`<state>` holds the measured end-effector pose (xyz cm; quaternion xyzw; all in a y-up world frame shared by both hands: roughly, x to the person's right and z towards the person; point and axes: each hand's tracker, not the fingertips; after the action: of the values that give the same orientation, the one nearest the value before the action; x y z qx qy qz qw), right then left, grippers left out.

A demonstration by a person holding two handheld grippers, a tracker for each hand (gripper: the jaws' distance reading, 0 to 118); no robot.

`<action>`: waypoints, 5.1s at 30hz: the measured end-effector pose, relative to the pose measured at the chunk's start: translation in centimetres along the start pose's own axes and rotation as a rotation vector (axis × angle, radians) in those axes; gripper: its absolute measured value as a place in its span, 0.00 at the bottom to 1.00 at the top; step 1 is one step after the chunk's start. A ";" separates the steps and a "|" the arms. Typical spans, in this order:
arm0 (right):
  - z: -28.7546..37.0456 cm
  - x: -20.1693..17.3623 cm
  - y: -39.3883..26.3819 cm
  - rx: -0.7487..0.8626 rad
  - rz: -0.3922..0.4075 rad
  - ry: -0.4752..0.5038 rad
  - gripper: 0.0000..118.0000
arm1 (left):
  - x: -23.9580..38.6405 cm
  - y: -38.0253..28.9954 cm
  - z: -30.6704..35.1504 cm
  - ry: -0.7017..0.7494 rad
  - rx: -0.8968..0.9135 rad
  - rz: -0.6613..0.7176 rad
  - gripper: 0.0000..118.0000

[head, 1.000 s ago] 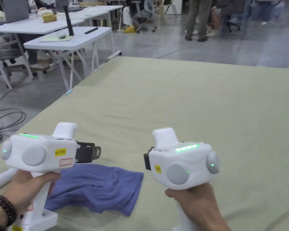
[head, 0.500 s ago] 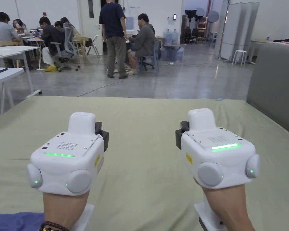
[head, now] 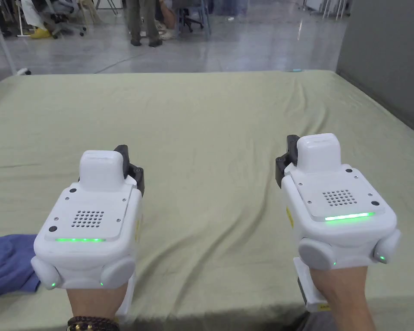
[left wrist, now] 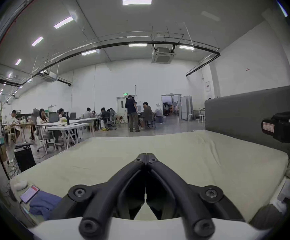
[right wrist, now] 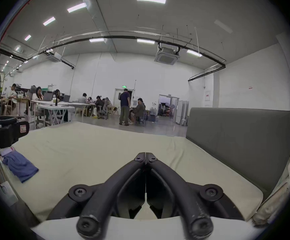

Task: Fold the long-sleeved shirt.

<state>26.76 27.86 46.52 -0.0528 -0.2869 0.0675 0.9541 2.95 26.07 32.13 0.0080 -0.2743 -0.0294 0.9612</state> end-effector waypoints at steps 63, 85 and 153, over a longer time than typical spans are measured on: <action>-0.2 1.2 -2.0 -0.066 -0.058 0.021 1.00 | -0.1 -1.2 -0.3 -0.090 -0.051 0.004 1.00; -1.4 1.0 -1.6 -0.031 -0.054 -0.005 1.00 | -1.0 -1.7 -1.0 -0.082 -0.046 0.039 1.00; -0.4 0.1 -0.5 -0.192 -0.130 0.015 1.00 | -0.9 -1.2 0.0 -0.079 -0.041 0.039 1.00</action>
<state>27.07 27.40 46.32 -0.1258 -0.2878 -0.0228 0.9491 2.13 24.96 31.57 -0.0182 -0.3117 -0.0164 0.9499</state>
